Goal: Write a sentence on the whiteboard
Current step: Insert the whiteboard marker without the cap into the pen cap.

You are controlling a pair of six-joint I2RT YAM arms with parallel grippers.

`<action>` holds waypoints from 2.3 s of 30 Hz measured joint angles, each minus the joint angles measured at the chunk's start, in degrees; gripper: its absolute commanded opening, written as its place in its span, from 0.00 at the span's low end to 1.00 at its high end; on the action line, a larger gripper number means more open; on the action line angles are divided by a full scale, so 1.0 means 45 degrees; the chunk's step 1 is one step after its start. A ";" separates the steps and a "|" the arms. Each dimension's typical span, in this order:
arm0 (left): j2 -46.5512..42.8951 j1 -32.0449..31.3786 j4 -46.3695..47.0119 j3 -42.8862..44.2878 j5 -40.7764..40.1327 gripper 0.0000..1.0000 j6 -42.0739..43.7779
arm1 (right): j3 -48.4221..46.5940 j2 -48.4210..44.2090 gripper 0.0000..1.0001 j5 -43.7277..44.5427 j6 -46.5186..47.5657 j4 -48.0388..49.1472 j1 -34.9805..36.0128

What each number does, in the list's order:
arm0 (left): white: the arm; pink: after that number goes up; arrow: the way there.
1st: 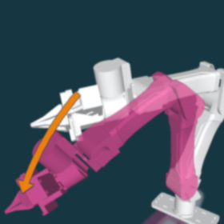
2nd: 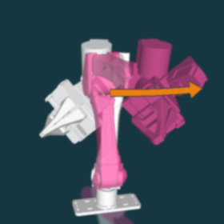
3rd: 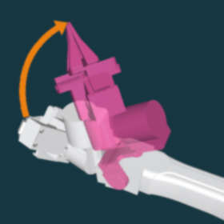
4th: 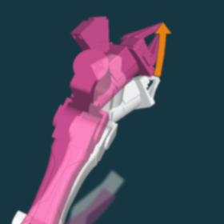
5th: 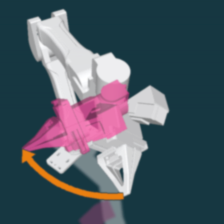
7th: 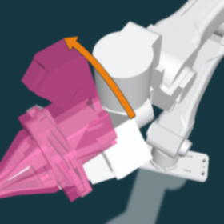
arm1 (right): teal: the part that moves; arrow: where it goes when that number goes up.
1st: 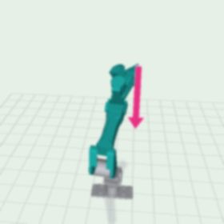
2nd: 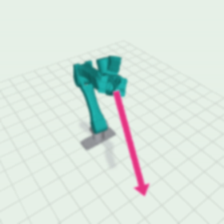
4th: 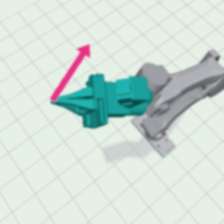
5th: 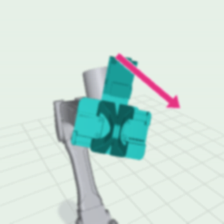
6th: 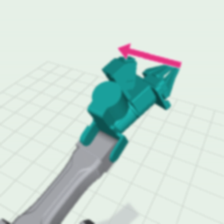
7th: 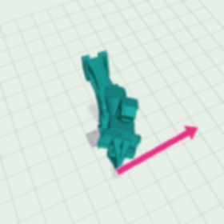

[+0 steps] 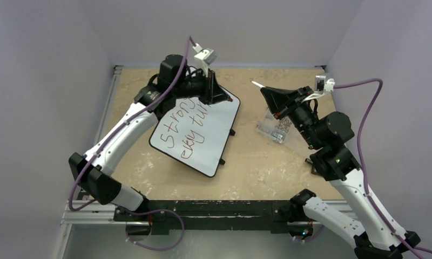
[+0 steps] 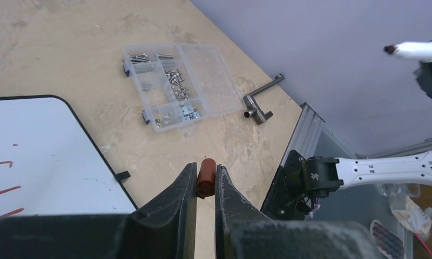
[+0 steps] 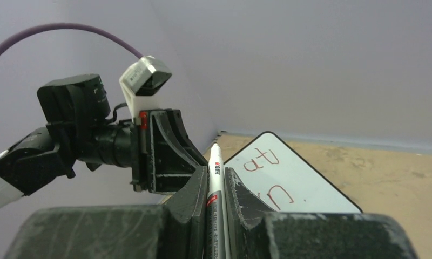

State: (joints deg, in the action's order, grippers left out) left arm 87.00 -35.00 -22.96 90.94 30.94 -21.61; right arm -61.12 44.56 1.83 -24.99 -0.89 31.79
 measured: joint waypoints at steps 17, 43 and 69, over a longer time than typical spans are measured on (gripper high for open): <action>-0.2812 0.3011 -0.0525 -0.0981 0.1855 0.00 -0.0831 | 0.2234 0.0578 0.00 -0.3254 -0.2118 0.4979 0.0000; -0.3308 0.5557 1.2361 -0.6251 0.5100 0.00 -1.0632 | 0.3779 0.5022 0.00 -0.5362 -0.5863 1.1778 -0.0010; -0.3104 0.5610 1.3916 -0.6450 0.5523 0.00 -1.1400 | 0.2555 0.6518 0.00 -0.5697 -0.6776 1.3260 -0.0010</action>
State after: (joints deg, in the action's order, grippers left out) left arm 73.03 -9.76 39.66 61.91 55.79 -72.90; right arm -49.63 73.89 -23.81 -55.48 58.78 31.75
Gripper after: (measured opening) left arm 0.104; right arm 0.090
